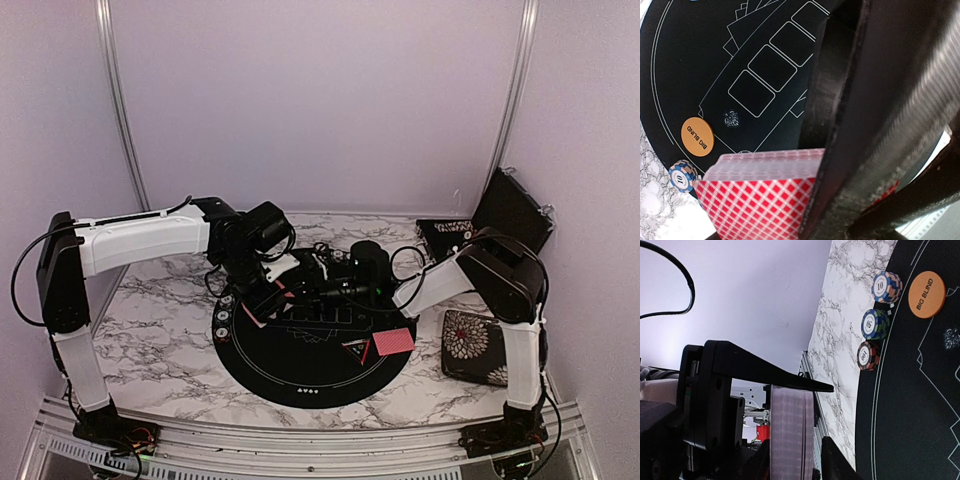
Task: Distribute texas hold em gaming equipment
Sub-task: Adjust the face-down deck piles.
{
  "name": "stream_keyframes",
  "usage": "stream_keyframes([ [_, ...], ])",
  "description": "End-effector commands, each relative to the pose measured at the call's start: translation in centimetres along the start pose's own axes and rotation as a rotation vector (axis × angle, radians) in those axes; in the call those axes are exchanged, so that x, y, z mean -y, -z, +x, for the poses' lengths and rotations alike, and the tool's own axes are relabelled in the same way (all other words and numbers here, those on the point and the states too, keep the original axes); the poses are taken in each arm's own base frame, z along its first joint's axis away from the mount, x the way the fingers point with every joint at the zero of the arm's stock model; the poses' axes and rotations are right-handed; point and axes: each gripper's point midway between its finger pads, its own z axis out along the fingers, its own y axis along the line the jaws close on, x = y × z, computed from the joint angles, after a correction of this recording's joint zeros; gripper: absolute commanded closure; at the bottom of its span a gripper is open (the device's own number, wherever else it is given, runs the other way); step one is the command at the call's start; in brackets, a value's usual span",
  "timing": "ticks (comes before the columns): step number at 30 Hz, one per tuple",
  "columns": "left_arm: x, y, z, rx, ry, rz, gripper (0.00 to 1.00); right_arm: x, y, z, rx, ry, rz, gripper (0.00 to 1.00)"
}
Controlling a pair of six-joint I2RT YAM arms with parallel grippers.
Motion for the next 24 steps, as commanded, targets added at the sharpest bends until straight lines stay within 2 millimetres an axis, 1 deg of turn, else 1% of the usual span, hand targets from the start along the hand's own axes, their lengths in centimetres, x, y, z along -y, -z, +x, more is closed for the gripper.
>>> stream_keyframes([
  [1, 0.52, 0.82, 0.03, 0.017, -0.011, 0.028, 0.41, -2.19, -0.19, -0.16, -0.001, 0.056, -0.023, 0.68],
  [10, 0.76, 0.57, 0.22, 0.01, -0.01, 0.044, 0.42, -2.66, -0.2, -0.21, -0.006, 0.071, -0.024, 0.62],
  [15, 0.78, 0.53, 0.29, 0.008, -0.009, 0.047, 0.42, -3.03, -0.25, -0.42, -0.007, 0.08, -0.024, 0.62],
  [24, 0.85, 0.31, 0.46, 0.0, -0.009, 0.051, 0.41, -3.05, -0.45, -0.43, -0.011, 0.089, -0.017, 0.62],
])
